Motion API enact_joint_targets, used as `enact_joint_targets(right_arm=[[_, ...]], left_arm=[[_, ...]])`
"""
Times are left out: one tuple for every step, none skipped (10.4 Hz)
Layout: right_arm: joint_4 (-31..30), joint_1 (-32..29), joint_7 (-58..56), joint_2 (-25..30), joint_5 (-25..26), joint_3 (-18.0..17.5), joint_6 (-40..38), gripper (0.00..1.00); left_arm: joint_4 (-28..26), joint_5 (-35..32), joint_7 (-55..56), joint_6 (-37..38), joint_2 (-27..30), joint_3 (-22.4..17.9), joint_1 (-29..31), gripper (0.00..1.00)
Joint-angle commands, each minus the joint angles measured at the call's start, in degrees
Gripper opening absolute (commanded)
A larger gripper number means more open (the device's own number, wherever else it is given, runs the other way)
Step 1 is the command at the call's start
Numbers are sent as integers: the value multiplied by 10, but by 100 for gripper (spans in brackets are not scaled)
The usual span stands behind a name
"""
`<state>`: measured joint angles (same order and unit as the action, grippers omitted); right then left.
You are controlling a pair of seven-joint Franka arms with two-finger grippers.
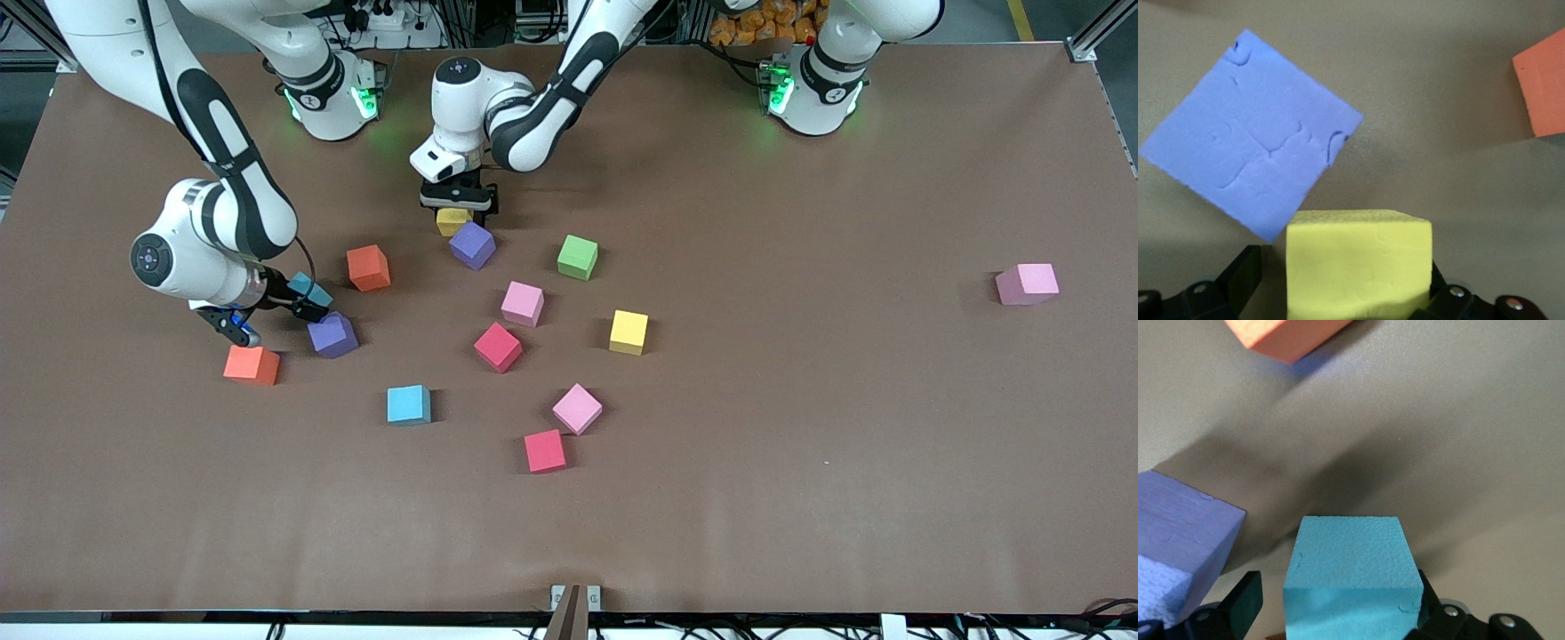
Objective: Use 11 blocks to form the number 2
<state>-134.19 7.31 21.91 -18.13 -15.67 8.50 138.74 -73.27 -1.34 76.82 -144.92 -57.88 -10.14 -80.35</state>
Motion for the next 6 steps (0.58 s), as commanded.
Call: enact_joint_targets(right_arm=[[-15,-6,-3,17,-9,0,-2,1],[-15,-13,-4,18,-9,-1,-2,0],[-15,-13,-4,18,-9,-1,-2,0],[-15,-13,-5,19,-9,-1,-3,0],[-15,-11,-5,25,-9,-1,-8,0],[-12,-7,-5,34,-9,-1,-21,0]], left_arm=[[3,-8,3,3,10,-3,-1,100],[3,-6,4,4,14,-3,-2,100],[3,-7,3,4,19,-3,-2,100],[3,-9,3,4,24,-3,-2,100],[3,-9,3,5,25,-2,-2,100],[3,-9,3,5,26,-2,-2,100]])
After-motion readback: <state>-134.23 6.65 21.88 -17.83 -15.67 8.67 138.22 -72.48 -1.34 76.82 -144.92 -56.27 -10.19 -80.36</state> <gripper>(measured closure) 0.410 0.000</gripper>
